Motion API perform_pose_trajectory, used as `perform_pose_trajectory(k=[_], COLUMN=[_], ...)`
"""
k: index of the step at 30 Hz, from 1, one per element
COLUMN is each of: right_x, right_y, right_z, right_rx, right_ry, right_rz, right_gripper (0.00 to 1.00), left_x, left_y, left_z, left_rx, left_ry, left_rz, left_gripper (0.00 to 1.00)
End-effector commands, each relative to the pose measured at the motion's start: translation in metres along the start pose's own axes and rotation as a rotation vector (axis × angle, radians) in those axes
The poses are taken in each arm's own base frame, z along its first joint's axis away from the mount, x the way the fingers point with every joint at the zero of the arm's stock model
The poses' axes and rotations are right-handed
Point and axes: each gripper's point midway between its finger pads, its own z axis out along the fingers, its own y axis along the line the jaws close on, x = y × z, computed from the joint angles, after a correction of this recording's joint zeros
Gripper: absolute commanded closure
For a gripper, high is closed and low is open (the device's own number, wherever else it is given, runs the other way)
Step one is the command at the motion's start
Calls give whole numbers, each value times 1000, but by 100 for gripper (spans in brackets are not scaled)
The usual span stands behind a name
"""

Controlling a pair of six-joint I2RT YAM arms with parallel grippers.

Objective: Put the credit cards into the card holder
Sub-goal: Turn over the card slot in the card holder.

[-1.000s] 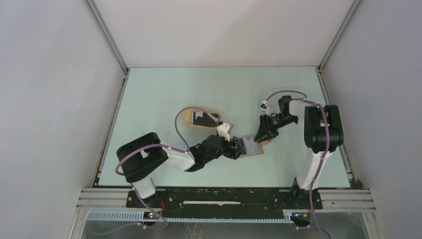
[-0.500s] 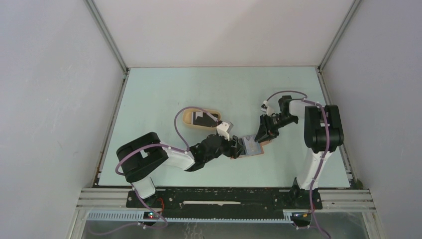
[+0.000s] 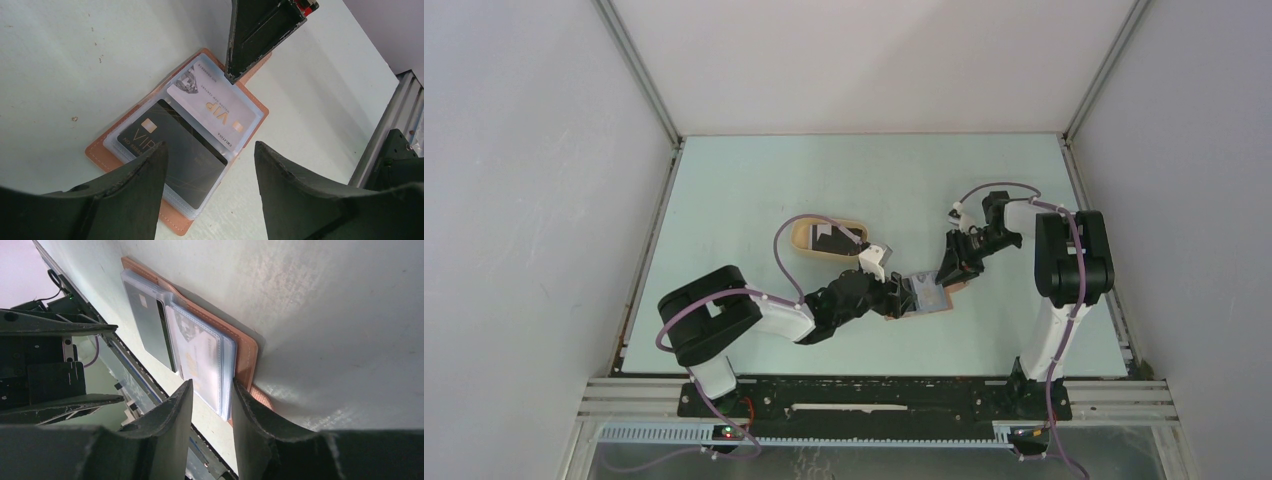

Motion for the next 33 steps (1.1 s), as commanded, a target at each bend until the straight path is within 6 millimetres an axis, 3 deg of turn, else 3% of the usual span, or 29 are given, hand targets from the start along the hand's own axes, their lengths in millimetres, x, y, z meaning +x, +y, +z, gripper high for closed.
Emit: perform_pose_trajectory(k=[1, 17, 24, 33], right_x=[-9, -6, -5, -4], right_y=[16, 44, 50, 59], right_z=[-4, -9, -7, -5], right_rx=[-51, -214, -263, -330], right_ry=[-16, 0, 11, 19], right_rz=[-27, -27, -12, 9], right_gripper=[60, 67, 70, 72], left_x=[-7, -9, -2, 2], left_y=[-1, -3, -6, -9], left_z=[-2, -7, -7, -3], left_rx=[12, 67, 84, 27], left_ry=[-33, -59, -46, -14], left_rz=[-18, -118, -225, -286], left_gripper=[31, 30, 15, 13])
